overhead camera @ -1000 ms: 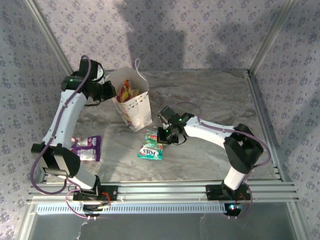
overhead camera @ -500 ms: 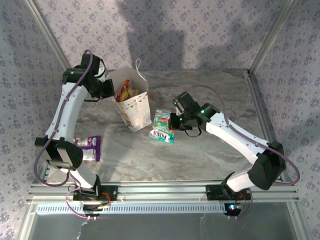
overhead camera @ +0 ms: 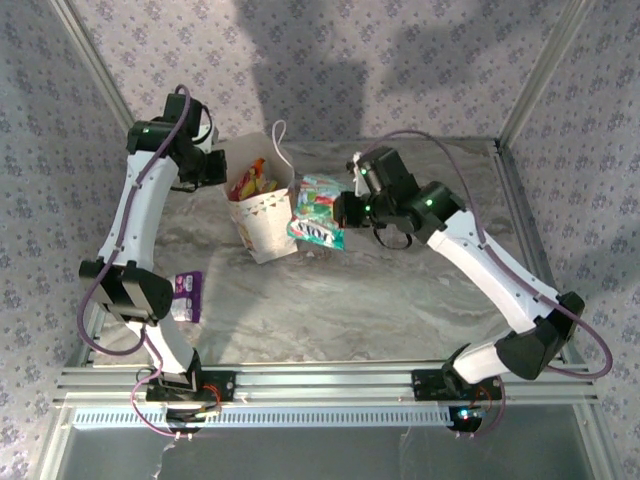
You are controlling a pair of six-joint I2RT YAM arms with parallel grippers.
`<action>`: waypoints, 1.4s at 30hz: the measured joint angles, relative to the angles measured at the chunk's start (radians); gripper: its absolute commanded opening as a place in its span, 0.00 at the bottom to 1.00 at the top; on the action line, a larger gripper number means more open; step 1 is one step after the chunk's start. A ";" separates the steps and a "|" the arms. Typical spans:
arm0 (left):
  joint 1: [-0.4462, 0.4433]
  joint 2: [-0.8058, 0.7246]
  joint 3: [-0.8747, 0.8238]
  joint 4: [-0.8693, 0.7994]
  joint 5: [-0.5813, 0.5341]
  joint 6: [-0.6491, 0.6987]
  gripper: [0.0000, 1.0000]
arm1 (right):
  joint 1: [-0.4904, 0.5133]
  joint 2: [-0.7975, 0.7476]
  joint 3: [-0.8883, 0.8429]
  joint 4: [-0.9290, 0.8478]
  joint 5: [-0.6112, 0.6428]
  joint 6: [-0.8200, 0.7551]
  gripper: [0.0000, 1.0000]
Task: Place the snacks into the paper bag
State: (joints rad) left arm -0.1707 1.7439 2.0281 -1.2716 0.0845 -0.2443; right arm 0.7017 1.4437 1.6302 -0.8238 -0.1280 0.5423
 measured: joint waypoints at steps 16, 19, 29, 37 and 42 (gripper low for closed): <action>0.003 0.011 -0.002 0.019 -0.004 -0.009 0.28 | -0.002 0.235 0.452 -0.013 -0.086 -0.070 0.00; 0.007 0.003 -0.031 0.036 -0.002 -0.019 0.31 | -0.002 0.290 0.527 -0.016 -0.093 -0.087 0.00; 0.045 -0.121 -0.117 0.098 0.024 -0.058 0.32 | 0.006 0.422 0.706 -0.024 -0.119 -0.124 0.00; 0.137 -0.224 -0.226 0.155 0.072 -0.101 0.14 | 0.018 0.496 0.781 -0.040 -0.126 -0.151 0.00; 0.178 -0.238 -0.290 0.188 0.112 -0.119 0.07 | 0.020 0.524 0.800 -0.049 -0.130 -0.157 0.00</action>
State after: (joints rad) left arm 0.0071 1.5063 1.7386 -1.0832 0.1967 -0.3637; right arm 0.7219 1.9678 2.4306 -0.8730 -0.2584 0.3851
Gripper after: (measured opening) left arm 0.097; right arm 0.084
